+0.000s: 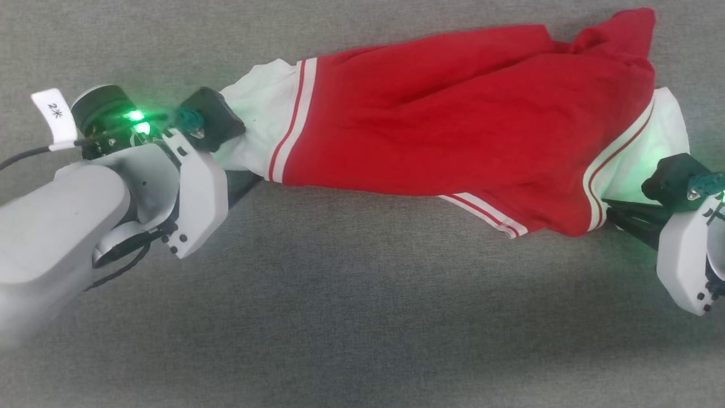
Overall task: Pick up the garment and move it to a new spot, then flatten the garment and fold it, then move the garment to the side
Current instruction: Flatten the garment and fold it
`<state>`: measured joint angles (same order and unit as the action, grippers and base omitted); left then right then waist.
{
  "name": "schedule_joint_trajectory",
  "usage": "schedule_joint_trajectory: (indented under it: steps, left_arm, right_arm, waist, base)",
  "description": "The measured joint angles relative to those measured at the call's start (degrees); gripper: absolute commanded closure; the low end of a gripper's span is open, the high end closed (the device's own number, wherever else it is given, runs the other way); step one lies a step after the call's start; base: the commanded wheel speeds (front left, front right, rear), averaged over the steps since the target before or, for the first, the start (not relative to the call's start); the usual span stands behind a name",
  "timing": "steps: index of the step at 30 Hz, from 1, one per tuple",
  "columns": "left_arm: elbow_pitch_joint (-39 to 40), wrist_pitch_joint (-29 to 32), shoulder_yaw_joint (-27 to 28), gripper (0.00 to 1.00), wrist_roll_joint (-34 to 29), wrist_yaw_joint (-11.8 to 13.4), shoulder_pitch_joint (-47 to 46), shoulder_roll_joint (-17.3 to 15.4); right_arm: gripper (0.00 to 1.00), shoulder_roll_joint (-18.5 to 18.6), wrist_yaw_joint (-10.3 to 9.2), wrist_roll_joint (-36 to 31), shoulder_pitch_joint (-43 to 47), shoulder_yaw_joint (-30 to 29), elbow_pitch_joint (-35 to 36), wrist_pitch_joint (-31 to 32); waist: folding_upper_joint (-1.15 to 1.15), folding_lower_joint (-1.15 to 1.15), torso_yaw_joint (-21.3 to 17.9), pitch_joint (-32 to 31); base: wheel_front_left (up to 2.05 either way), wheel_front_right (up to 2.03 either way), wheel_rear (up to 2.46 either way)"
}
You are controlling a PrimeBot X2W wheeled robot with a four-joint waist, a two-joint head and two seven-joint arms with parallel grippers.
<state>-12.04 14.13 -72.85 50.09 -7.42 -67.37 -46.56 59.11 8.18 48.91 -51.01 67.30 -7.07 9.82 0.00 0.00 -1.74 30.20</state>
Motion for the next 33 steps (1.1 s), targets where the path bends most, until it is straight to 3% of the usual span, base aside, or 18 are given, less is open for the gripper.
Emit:
schedule_joint_trajectory:
  steps: [8,16,21,25,28,33]
  left_arm:
    - [0.2,-5.0,-0.5,1.00,4.5,0.0,2.7,-1.5]
    - [3.9,-17.9,0.8,1.00,13.7,0.0,4.5,-4.1]
    - [6.2,-22.9,3.6,1.00,21.9,0.0,4.8,-4.7]
    - [3.1,-23.5,5.1,1.00,25.3,0.0,3.2,-2.5]
    - [-2.0,-24.7,7.7,1.00,28.3,0.0,0.2,0.6]
    - [-13.6,-25.3,12.7,1.00,32.8,0.0,-6.8,6.9]
  right_arm:
    - [1.00,0.4,-0.26,0.9,0.3,0.4,-0.7,-4.3]
    - [1.00,11.3,-0.64,4.2,5.6,-6.8,5.3,-12.0]
    - [1.00,13.8,-0.64,15.9,7.4,-17.1,5.3,-17.4]
    - [1.00,10.4,-0.64,17.2,5.7,-20.8,0.9,-16.3]
    - [1.00,2.3,-0.64,18.2,1.2,-24.0,-4.2,-14.2]
    - [1.00,-9.3,-0.64,14.1,-10.6,-28.4,-15.7,-11.0]
  waist:
    - [0.00,0.00,-1.1,-2.6]
    - [0.00,0.00,-0.5,-7.0]
    - [0.00,0.00,0.5,-8.2]
    - [0.00,0.00,0.6,-7.6]
    - [0.00,0.00,0.5,-6.1]
    - [0.00,0.00,0.5,-2.1]
  base:
    - [0.00,0.00,0.00]
    - [0.00,0.00,0.00]
    - [0.00,0.00,0.00]
    - [0.00,0.00,0.00]
    - [0.00,0.00,0.00]
    - [0.00,0.00,0.00]
